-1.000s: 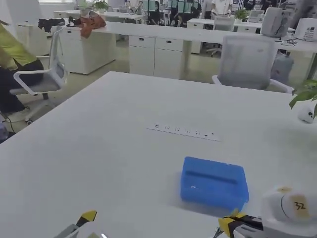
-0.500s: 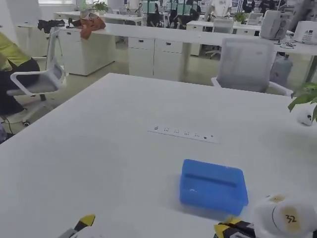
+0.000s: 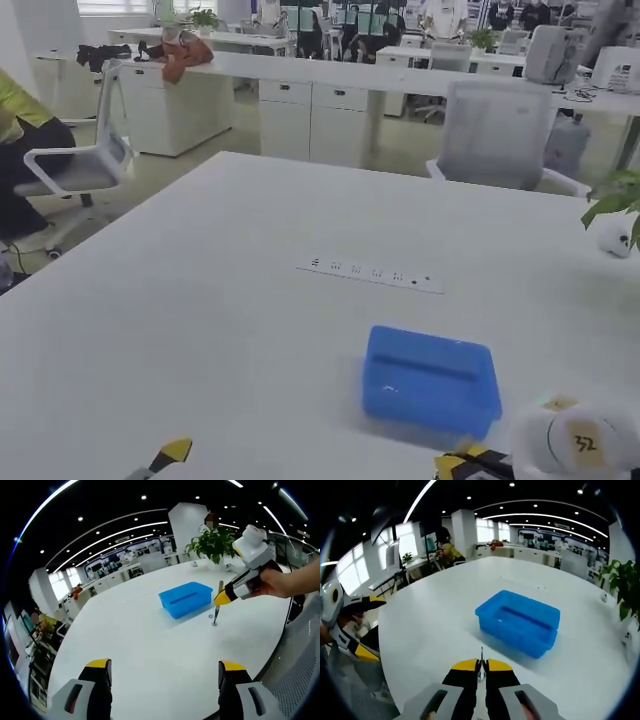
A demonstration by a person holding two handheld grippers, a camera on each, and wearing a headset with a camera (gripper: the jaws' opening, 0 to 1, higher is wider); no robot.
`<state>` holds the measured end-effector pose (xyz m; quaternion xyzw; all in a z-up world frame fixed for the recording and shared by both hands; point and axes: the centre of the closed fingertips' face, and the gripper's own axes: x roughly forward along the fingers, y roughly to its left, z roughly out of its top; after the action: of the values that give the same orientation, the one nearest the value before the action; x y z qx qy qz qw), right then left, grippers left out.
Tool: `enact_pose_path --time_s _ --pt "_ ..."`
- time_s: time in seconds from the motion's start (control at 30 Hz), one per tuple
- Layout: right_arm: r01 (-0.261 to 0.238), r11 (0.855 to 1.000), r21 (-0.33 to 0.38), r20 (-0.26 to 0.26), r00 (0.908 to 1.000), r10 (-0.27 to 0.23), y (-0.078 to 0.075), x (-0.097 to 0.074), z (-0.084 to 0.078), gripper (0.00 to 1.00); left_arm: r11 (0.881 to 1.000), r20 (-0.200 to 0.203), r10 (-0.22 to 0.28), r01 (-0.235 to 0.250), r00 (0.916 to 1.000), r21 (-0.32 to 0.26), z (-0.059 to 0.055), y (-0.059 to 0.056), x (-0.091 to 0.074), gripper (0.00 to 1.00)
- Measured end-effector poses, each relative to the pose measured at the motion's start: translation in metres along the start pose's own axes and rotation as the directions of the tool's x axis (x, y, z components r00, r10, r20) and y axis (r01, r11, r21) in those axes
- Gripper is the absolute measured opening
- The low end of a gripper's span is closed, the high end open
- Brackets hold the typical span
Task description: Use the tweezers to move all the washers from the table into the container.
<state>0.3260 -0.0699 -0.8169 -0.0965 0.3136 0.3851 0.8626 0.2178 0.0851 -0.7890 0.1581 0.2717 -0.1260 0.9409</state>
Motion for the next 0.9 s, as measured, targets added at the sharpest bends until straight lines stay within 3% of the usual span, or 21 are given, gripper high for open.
enact_pose_path --time_s 0.2,0.5,0.9 --pt "-0.016 1.000 0.013 0.021 0.9997 0.016 0.000 -0.007 0.010 0.01 1.000 -0.001 -0.001 0.001 1.0000 -0.003 0.000 0.000 0.000 0.90" --pt "-0.004 0.997 -0.074 0.033 0.9994 0.007 -0.002 -0.017 0.027 0.01 0.999 0.021 -0.036 0.037 0.9991 -0.015 0.004 -0.006 -0.001 0.90" --pt "0.045 0.993 -0.106 0.111 0.9933 -0.034 -0.026 -0.027 0.071 0.01 0.998 0.019 -0.061 0.061 0.9979 -0.004 0.004 -0.011 -0.001 0.90"
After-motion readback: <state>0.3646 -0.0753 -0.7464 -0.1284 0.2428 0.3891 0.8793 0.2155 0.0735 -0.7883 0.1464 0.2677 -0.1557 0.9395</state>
